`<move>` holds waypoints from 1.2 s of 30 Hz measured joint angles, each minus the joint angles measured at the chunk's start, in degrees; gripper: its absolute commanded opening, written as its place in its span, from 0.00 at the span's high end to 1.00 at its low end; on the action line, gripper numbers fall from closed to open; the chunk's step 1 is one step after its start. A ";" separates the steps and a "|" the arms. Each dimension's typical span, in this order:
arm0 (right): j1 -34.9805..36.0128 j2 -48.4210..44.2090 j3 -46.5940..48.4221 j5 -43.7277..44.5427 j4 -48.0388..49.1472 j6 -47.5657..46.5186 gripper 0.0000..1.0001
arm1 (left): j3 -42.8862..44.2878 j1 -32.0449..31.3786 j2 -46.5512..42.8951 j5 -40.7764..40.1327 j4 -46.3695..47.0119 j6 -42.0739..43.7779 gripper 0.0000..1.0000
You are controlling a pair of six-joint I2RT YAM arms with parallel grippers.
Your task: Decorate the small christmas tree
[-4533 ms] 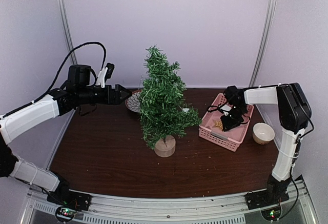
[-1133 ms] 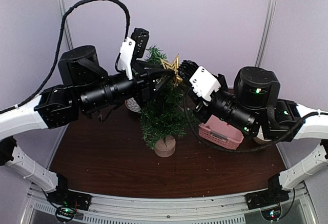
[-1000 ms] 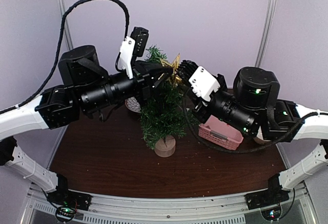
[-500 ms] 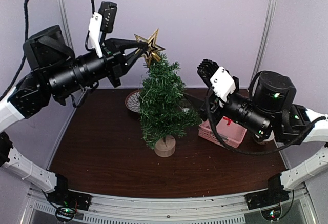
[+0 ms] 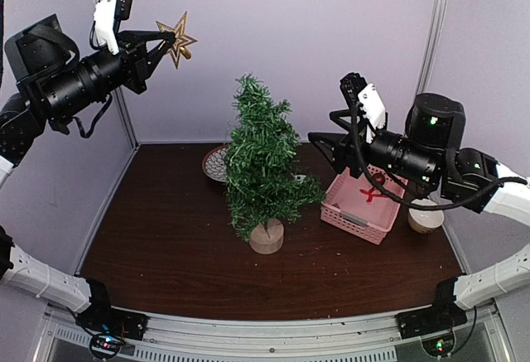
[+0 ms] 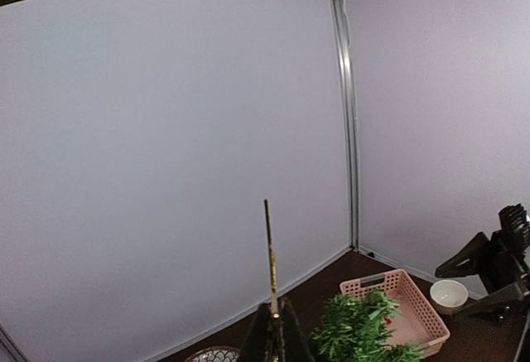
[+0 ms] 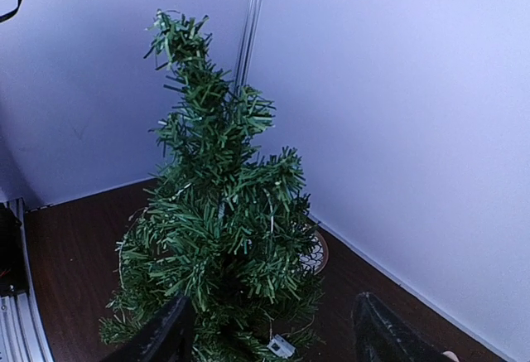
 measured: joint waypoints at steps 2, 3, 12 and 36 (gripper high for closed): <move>-1.53 1.01 1.16 -2.71 -0.81 1.66 0.33 | 0.50 4.42 0.55 2.58 -2.23 -2.25 1.00; -2.19 1.66 1.90 -4.04 -1.20 2.54 0.34 | 0.81 5.99 1.01 3.98 -2.93 -3.15 1.00; -4.52 10.67 12.70 -15.76 -4.94 3.78 0.35 | 1.66 11.56 5.90 17.79 -7.45 -7.39 1.00; -4.48 23.85 29.22 -23.34 -8.04 -16.17 0.50 | -5.57 11.91 0.81 37.59 0.76 -4.92 1.00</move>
